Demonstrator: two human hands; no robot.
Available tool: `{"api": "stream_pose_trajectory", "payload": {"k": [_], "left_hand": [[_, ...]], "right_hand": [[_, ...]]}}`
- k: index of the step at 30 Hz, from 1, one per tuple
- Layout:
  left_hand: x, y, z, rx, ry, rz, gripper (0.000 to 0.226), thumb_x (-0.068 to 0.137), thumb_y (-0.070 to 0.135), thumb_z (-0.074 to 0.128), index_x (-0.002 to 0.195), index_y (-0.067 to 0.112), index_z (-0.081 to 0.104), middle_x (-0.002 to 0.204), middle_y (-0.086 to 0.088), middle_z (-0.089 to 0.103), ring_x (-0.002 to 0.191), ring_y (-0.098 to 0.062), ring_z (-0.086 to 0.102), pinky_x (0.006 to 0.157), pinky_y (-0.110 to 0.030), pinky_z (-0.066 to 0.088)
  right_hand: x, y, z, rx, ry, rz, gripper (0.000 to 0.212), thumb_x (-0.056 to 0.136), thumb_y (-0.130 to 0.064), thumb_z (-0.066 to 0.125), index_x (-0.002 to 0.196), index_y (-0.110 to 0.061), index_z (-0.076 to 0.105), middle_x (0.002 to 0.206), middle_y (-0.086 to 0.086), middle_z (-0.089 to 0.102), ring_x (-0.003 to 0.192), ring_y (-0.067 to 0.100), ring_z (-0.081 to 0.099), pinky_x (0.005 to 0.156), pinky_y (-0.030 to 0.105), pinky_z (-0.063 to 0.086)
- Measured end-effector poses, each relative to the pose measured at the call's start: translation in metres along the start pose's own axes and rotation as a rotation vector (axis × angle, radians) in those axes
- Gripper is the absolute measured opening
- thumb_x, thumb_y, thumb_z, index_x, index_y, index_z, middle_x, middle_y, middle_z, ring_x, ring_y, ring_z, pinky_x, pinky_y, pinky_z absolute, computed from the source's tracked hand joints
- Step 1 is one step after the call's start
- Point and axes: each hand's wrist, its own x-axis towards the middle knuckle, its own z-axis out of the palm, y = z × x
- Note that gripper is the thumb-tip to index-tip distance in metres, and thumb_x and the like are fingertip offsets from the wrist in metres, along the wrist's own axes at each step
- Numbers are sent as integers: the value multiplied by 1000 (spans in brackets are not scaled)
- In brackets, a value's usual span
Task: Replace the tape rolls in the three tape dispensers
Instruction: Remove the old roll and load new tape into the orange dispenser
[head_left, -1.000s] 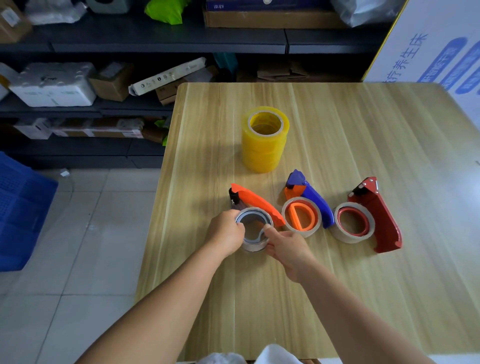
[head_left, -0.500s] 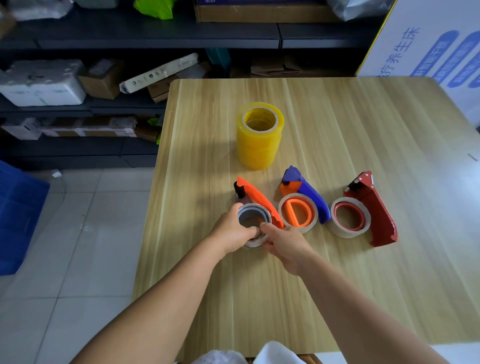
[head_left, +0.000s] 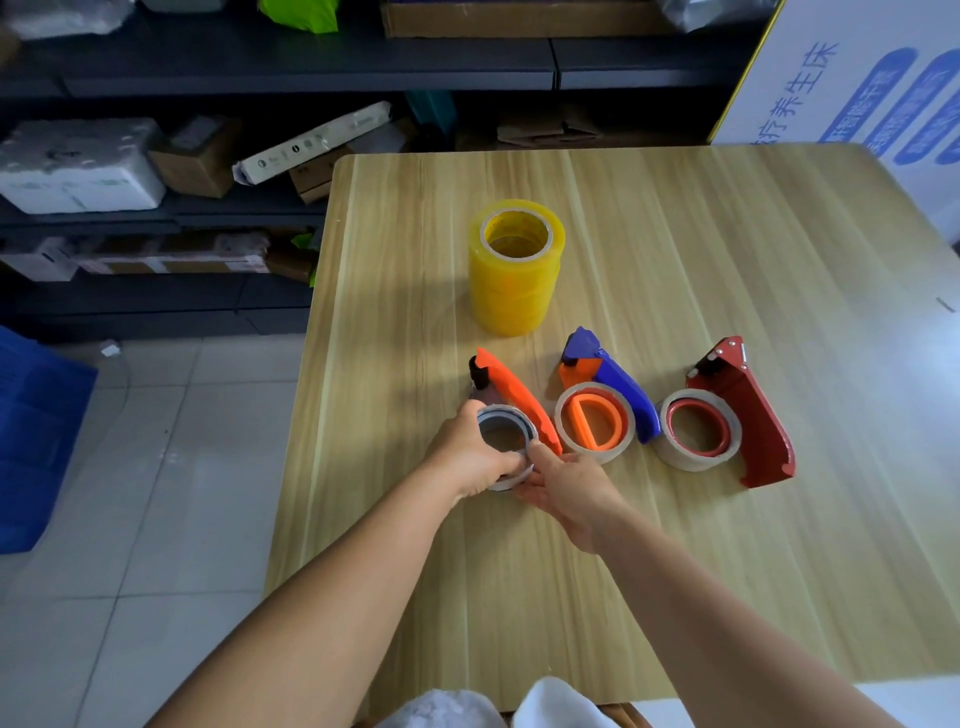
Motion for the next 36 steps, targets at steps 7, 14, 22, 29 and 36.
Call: {"api": "stream_pose_trajectory", "payload": {"k": [7,14,22,29,36], "left_hand": [[-3,-8,-10,75,-20,69,49,81,26,66,127,22,49,117,2,61,104,-17,58,90,-33,49],[-11,-4,-17,-42,-146,255,67,63,28,82,123,28,53,117,11,63,108,-7,59,97,-36,49],[-15,-3,-19,8,-23,346,68,58,42,84,118,36,51,108,20,62,98,1,59,80,-19,49],[-15,-3,-26,54,-96,404,69,59,41,86,114,32,47,108,17,60,97,1,58,81,-21,49],[-11,-8,-27,-6,-161,355,70,64,32,86,120,37,45,114,18,59,106,-3,57,88,-21,46]], "right_hand": [[2,-2,1,9,40,34,18,91,-26,59,89,-9,64,97,15,70,93,26,68,90,41,54],[-3,6,6,-3,159,-45,20,82,-26,69,80,-6,69,87,15,72,90,27,69,89,42,54],[-11,6,8,-270,438,-312,31,82,-41,66,89,-16,50,99,7,57,73,11,54,62,25,42],[-13,-4,1,-701,227,-649,61,82,-20,63,139,-22,40,138,0,39,128,18,36,98,27,31],[-12,-19,-12,-1022,-78,-639,92,74,-16,68,148,-35,17,151,-11,20,137,21,23,107,31,26]]}}
